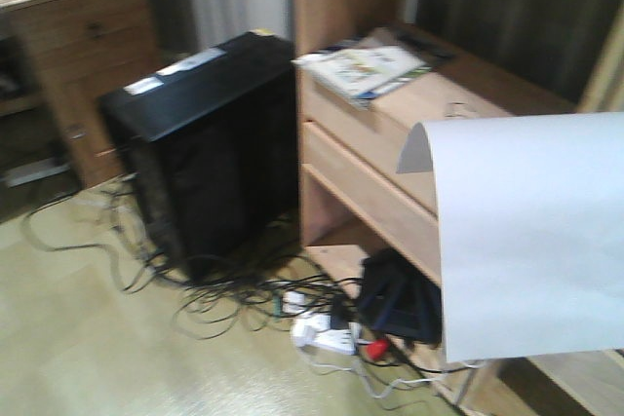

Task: Grab stapler and paper to desk for stapling
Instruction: 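Drive the base away from the shelf toward the wooden desk, holding both items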

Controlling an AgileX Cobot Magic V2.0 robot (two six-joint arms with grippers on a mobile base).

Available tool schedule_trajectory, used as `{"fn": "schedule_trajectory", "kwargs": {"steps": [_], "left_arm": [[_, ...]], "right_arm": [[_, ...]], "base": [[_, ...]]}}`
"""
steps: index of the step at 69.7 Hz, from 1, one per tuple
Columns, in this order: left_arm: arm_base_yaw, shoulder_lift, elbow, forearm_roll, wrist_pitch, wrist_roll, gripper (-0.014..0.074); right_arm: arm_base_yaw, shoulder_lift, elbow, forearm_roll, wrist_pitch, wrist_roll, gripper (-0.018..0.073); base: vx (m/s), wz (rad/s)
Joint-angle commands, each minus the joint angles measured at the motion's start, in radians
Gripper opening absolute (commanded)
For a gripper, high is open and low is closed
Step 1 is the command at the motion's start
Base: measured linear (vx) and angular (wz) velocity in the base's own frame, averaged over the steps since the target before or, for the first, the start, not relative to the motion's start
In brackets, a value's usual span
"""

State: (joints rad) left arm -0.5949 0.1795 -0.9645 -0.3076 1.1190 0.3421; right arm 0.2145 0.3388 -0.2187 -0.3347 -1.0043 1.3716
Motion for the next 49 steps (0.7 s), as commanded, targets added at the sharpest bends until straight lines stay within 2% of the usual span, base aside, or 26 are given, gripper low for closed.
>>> {"fn": "schedule_trajectory", "kwargs": {"steps": [1, 49], "left_arm": [[-0.005, 0.021, -0.023, -0.025, -0.113, 0.0, -0.0006], [-0.005, 0.021, -0.023, -0.025, -0.113, 0.0, -0.0006]], "right_arm": [[-0.008, 0.008, -0.025, 0.007, -0.041, -0.001, -0.0006], [-0.008, 0.008, -0.025, 0.007, -0.041, -0.001, -0.0006]], "base": [[-0.1, 0.61], [-0.04, 0.64]]}}
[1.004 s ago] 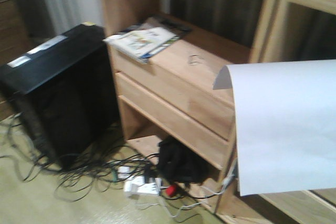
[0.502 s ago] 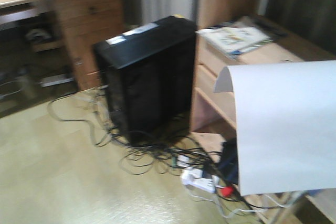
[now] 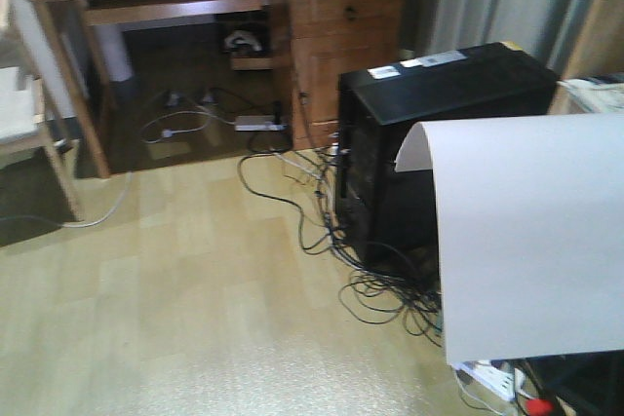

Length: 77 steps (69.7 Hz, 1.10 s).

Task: Grab stapler and paper to desk for stapling
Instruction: 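Drive the base away from the shelf toward the wooden desk, holding both items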

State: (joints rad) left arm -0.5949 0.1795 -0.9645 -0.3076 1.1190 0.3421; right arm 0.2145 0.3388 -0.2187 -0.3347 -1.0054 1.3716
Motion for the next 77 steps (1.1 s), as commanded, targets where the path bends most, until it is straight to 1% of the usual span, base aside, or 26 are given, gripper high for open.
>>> {"fn": "schedule_trajectory", "kwargs": {"steps": [1, 17, 38, 77], "left_arm": [[-0.005, 0.021, -0.023, -0.025, -0.113, 0.0, -0.0006], [-0.005, 0.021, -0.023, -0.025, -0.113, 0.0, -0.0006], [-0.005, 0.021, -0.023, -0.025, -0.113, 0.0, -0.0006], [-0.005, 0.021, -0.023, -0.025, -0.113, 0.0, -0.0006]], "right_arm": [[-0.008, 0.008, -0.025, 0.007, -0.04, -0.001, -0.0006], [-0.008, 0.008, -0.025, 0.007, -0.04, -0.001, -0.0006], [-0.008, 0.008, -0.025, 0.007, -0.04, -0.001, -0.0006], [-0.008, 0.008, -0.025, 0.007, -0.04, -0.001, -0.0006]], "base": [[0.02, 0.51], [0.04, 0.41], [0.08, 0.25], [0.17, 0.12]]}}
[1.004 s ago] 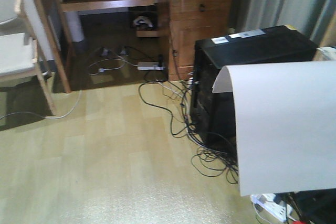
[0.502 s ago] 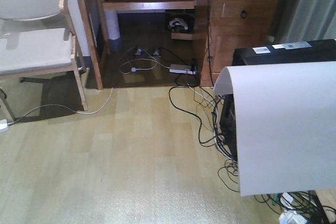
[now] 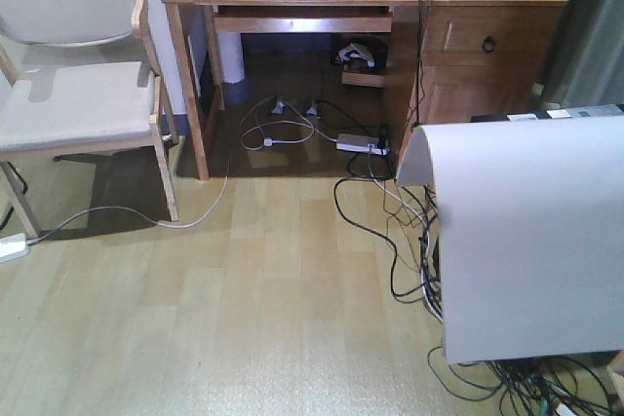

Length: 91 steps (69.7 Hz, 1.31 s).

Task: Grab stapler and paper to desk for stapling
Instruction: 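Drive the base away from the shelf toward the wooden desk, holding both items, then approach the desk and stop in front of the monitor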

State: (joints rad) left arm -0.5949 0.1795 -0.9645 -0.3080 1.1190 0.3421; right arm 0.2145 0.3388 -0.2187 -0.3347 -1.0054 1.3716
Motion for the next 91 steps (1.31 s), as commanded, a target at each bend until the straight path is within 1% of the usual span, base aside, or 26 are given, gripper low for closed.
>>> {"fn": "schedule_trajectory", "kwargs": {"steps": [1, 26, 62, 91], "left_arm": [[-0.005, 0.021, -0.023, -0.024, -0.113, 0.0, -0.0006], [-0.005, 0.021, -0.023, -0.024, -0.113, 0.0, -0.0006], [-0.005, 0.021, -0.023, -0.024, -0.113, 0.0, -0.0006], [-0.005, 0.021, -0.023, -0.024, -0.113, 0.0, -0.0006]], "right_arm": [[-0.008, 0.008, -0.025, 0.007, -0.04, -0.001, -0.0006], [-0.008, 0.008, -0.025, 0.007, -0.04, -0.001, -0.0006], [-0.008, 0.008, -0.025, 0.007, -0.04, -0.001, -0.0006], [-0.008, 0.008, -0.025, 0.005, -0.04, -0.001, -0.0006]], "base": [[0.26, 0.03], [0.33, 0.02], [0.43, -0.01], [0.43, 0.11]]}}
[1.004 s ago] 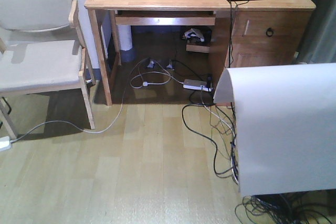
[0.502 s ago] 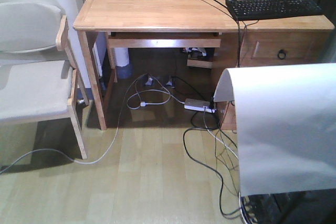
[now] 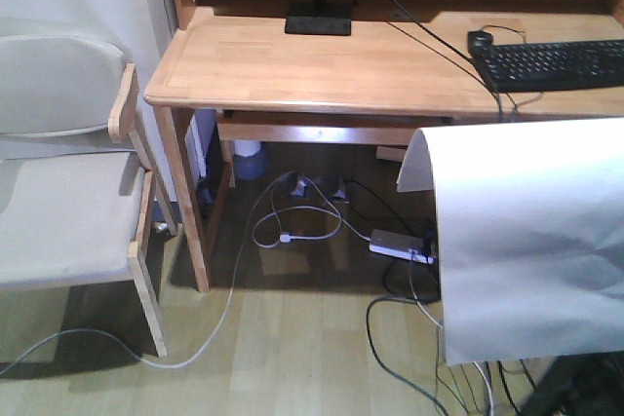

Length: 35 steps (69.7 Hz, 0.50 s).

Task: Grab stapler and paper to desk for stapling
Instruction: 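Approach the desk and stop in front of the monitor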

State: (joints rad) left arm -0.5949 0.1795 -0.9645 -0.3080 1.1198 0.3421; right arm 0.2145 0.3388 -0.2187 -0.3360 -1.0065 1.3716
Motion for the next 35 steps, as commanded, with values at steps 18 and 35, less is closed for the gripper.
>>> {"fn": "schedule_trajectory", "kwargs": {"steps": [18, 35], "left_arm": [[-0.005, 0.021, -0.023, -0.024, -0.114, 0.0, -0.0006], [-0.005, 0.021, -0.023, -0.024, -0.114, 0.0, -0.0006]], "right_arm": [[-0.008, 0.008, -0.025, 0.006, -0.039, -0.001, -0.0006], [-0.008, 0.008, -0.025, 0.006, -0.039, -0.001, -0.0006]], "base": [[0.43, 0.14], [0.4, 0.0]]}}
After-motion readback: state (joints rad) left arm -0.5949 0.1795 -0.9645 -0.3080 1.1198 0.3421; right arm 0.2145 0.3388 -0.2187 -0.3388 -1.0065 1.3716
